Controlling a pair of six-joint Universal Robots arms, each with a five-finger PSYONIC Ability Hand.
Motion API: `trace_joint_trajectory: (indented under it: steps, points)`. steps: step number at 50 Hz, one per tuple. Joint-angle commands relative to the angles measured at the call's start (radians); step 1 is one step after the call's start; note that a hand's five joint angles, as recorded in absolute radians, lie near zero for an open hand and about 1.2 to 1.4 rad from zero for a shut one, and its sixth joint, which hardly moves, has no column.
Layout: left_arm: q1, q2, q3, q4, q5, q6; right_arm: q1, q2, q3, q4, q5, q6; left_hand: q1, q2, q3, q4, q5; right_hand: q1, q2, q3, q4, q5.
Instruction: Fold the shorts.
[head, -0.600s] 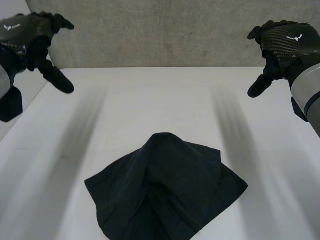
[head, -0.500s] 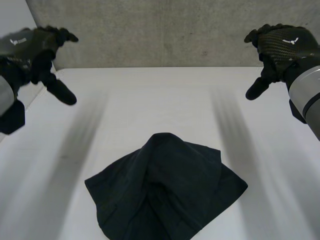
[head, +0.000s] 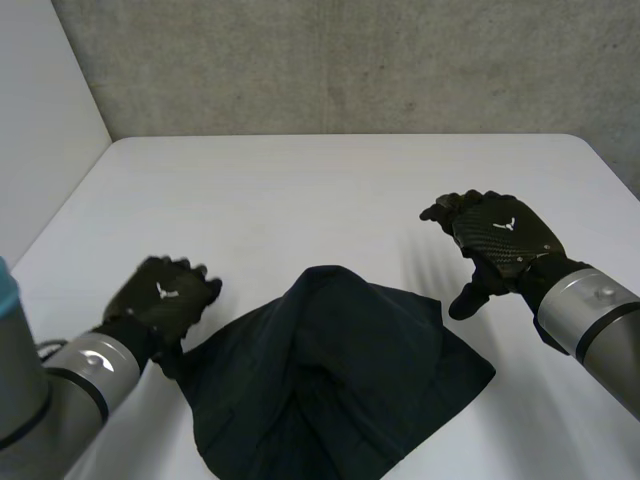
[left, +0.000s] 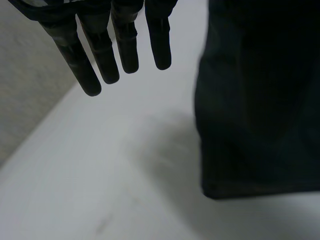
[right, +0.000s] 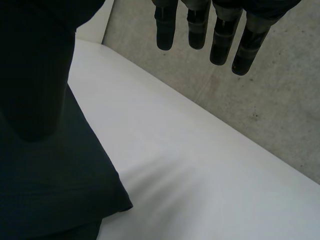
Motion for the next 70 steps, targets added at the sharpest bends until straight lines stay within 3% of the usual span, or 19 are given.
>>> trace_joint_trajectory:
  steps: [1, 14, 19, 20, 21, 29, 37, 41, 45, 46, 50, 54, 60, 61, 62, 63, 66, 70]
  points:
    - [0.002, -0.086, -0.042, 0.085, -0.002, -0.009, 0.007, 0.027, 0.009, -0.011, 0.007, -0.001, 0.074, 0.083, 0.086, 0.085, 0.083, -0.033, -0.048, -0.041, -0.062, -0.073]
    - [0.008, -0.215, -0.026, 0.137, -0.004, -0.008, 0.011, 0.062, 0.025, -0.038, 0.011, -0.002, 0.194, 0.203, 0.206, 0.205, 0.203, -0.033, -0.048, -0.041, -0.062, -0.073]
    - [0.010, -0.225, -0.023, 0.191, -0.018, -0.003, 0.013, 0.062, 0.027, -0.038, 0.011, -0.004, 0.701, 0.710, 0.713, 0.712, 0.710, -0.033, -0.048, -0.041, -0.062, -0.073]
    - [0.010, -0.225, -0.023, 0.191, -0.018, -0.003, 0.013, 0.062, 0.027, -0.038, 0.011, -0.004, 0.702, 0.712, 0.715, 0.713, 0.712, -0.033, -0.048, -0.041, -0.062, -0.073]
    - [0.010, -0.233, -0.016, 0.202, -0.039, 0.000, 0.013, 0.062, 0.027, -0.038, 0.011, -0.004, 0.978, 0.987, 0.990, 0.989, 0.987, -0.033, -0.048, -0.041, -0.062, -0.073]
    - [0.008, -0.132, 0.090, 0.257, -0.218, 0.008, 0.016, 0.056, 0.027, -0.038, 0.013, -0.002, 0.981, 0.990, 0.993, 0.991, 0.990, -0.033, -0.048, -0.041, -0.062, -0.073]
    - [0.045, -0.035, 0.331, 0.271, -0.236, 0.005, 0.016, 0.050, 0.030, -0.038, 0.014, -0.002, 0.981, 0.990, 0.993, 0.991, 0.990, -0.033, -0.048, -0.041, -0.062, -0.073]
    - [-0.027, -0.049, 0.480, 0.274, -0.246, -0.006, 0.007, 0.050, 0.024, -0.038, 0.023, 0.004, 0.981, 0.990, 0.993, 0.991, 0.990, -0.033, -0.048, -0.041, -0.062, -0.073]
    - [-0.171, -0.119, 0.610, 0.272, -0.251, -0.026, 0.001, 0.049, 0.015, -0.038, 0.115, 0.014, 0.981, 0.990, 0.993, 0.991, 0.990, -0.033, -0.048, -0.041, -0.062, -0.073]
    - [-0.259, -0.162, 0.657, 0.269, -0.251, -0.038, -0.004, 0.047, 0.010, -0.040, 0.170, 0.016, 0.981, 0.990, 0.993, 0.991, 0.990, -0.033, -0.048, -0.041, -0.062, -0.073]
    - [-0.444, -0.280, 0.734, 0.265, -0.246, -0.060, -0.047, 0.045, -0.004, -0.049, 0.285, 0.016, 0.981, 0.990, 0.993, 0.991, 0.990, -0.033, -0.048, -0.041, -0.062, -0.073]
    - [-0.533, -0.387, 0.744, 0.251, -0.246, -0.063, -0.087, 0.039, -0.011, -0.058, 0.327, 0.010, 0.981, 0.990, 0.993, 0.991, 0.990, -0.033, -0.048, -0.041, -0.062, -0.073]
    - [-0.625, -0.486, 0.719, 0.208, -0.240, -0.068, -0.098, 0.039, -0.021, -0.058, 0.318, 0.007, 0.981, 0.990, 0.993, 0.991, 0.990, -0.033, -0.048, -0.041, -0.062, -0.073]
    - [-0.630, -0.488, 0.712, 0.202, -0.236, -0.068, -0.098, 0.039, -0.022, -0.058, 0.318, 0.007, 0.955, 0.964, 0.967, 0.966, 0.964, -0.033, -0.048, -0.041, -0.062, -0.073]
    - [-0.630, -0.485, 0.695, 0.200, -0.234, -0.068, -0.098, 0.039, -0.024, -0.058, 0.318, 0.007, 0.574, 0.583, 0.586, 0.585, 0.583, -0.033, -0.048, -0.041, -0.062, -0.073]
    - [-0.628, -0.481, 0.686, 0.200, -0.234, -0.068, -0.096, 0.039, -0.024, -0.058, 0.318, 0.007, 0.341, 0.350, 0.353, 0.351, 0.350, -0.033, -0.048, -0.041, -0.062, -0.073]
    - [-0.615, -0.420, 0.669, 0.193, -0.246, -0.066, -0.096, 0.038, -0.024, -0.055, 0.303, 0.010, -0.174, -0.165, -0.162, -0.164, -0.165, -0.033, -0.048, -0.041, -0.062, -0.073]
    - [-0.534, -0.312, 0.634, 0.188, -0.246, -0.069, -0.093, 0.038, -0.024, -0.044, 0.241, 0.002, -0.199, -0.190, -0.187, -0.188, -0.190, -0.033, -0.048, -0.041, -0.062, -0.073]
